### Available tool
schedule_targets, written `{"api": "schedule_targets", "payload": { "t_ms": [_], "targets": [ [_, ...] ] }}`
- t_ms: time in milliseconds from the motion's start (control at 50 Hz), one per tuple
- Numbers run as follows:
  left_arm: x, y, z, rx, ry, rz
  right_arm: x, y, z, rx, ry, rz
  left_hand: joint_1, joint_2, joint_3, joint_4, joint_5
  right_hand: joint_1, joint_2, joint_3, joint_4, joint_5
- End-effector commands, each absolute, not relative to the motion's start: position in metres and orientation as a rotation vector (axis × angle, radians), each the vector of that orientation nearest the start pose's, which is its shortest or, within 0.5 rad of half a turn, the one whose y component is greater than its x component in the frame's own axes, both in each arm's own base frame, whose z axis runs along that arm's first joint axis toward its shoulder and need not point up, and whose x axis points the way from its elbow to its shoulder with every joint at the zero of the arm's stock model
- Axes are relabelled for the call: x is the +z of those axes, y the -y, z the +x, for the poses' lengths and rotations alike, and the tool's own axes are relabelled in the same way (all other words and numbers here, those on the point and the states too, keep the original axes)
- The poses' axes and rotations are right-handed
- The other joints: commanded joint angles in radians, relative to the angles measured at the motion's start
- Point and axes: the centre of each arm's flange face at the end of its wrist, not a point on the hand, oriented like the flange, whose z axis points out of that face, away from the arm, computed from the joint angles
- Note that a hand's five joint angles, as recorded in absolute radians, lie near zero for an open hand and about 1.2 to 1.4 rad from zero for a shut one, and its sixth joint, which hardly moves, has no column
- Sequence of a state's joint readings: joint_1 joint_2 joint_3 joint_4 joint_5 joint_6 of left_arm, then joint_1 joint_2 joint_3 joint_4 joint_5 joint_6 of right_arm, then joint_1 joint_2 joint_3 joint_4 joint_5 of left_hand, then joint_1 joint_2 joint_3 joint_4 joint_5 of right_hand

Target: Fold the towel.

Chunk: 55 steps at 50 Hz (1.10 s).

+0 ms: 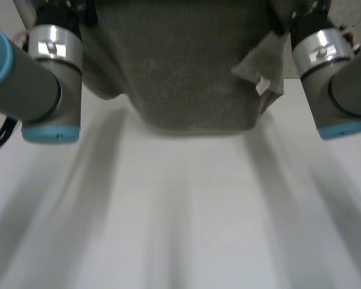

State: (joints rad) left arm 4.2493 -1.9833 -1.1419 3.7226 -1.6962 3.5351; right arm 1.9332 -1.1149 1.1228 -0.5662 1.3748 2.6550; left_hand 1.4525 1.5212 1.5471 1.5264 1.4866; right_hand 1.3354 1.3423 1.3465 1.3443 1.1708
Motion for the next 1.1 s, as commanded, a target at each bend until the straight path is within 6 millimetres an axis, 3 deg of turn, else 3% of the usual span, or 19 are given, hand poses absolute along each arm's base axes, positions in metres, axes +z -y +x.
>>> {"api": "schedule_targets", "payload": {
  "t_ms": [20, 100, 260, 440, 580, 620, 840, 1020, 1080, 1100],
  "targets": [
    [0.264, 0.305, -0.294, -2.466, -1.815, 0.788, 0.27, 0.32, 0.29, -2.186, -1.723, -1.175, -0.056, -0.125, -0.151, -0.13, -0.265, 0.061, 0.054, 0.05, 0.052, 0.051],
    [0.217, 0.274, -0.277, -2.236, -2.034, 0.917, 0.226, 0.295, 0.278, -1.875, -1.96, -1.272, -0.056, -0.125, -0.151, -0.13, -0.265, 0.061, 0.054, 0.05, 0.052, 0.051],
    [0.189, 0.249, -0.249, -2.027, -2.091, 0.988, 0.189, 0.274, 0.265, -1.686, -2.097, -1.328, -0.056, -0.125, -0.151, -0.13, -0.265, 0.056, 0.049, 0.045, 0.047, 0.046],
    [0.192, 0.242, -0.245, -2.027, -2.073, 0.995, 0.179, 0.278, 0.252, -1.65, -2.175, -1.284, -0.056, -0.125, -0.151, -0.13, -0.265, 0.015, 0.008, 0.004, 0.006, 0.005],
    [0.193, 0.244, -0.243, -2.03, -2.069, 0.979, 0.174, 0.298, 0.234, -1.763, -2.321, -1.202, -0.056, -0.125, -0.151, -0.13, -0.265, -0.469, -0.476, -0.48, -0.478, -0.479],
    [0.192, 0.244, -0.242, -2.029, -2.074, 0.975, 0.173, 0.302, 0.229, -1.781, -2.353, -1.184, -0.056, -0.125, -0.151, -0.13, -0.265, -0.501, -0.508, -0.513, -0.51, -0.511],
    [0.187, 0.245, -0.242, -2.01, -2.091, 0.98, 0.167, 0.312, 0.207, -1.768, -2.457, -1.117, -0.056, -0.125, -0.151, -0.13, -0.265, -0.496, -0.503, -0.507, -0.505, -0.506],
    [0.187, 0.245, -0.242, -2.009, -2.091, 0.978, 0.152, 0.312, 0.203, -1.687, -2.516, -1.111, -0.056, -0.125, -0.151, -0.13, -0.265, -0.511, -0.517, -0.522, -0.519, -0.521],
    [0.187, 0.245, -0.242, -2.009, -2.091, 0.978, 0.151, 0.311, 0.2, -1.657, -2.532, -1.109, -0.056, -0.125, -0.151, -0.13, -0.265, -0.364, -0.371, -0.375, -0.373, -0.374],
    [0.187, 0.245, -0.242, -2.009, -2.091, 0.978, 0.151, 0.311, 0.2, -1.645, -2.535, -1.112, -0.056, -0.125, -0.151, -0.13, -0.265, -0.114, -0.121, -0.125, -0.123, -0.124]
  ]
}}
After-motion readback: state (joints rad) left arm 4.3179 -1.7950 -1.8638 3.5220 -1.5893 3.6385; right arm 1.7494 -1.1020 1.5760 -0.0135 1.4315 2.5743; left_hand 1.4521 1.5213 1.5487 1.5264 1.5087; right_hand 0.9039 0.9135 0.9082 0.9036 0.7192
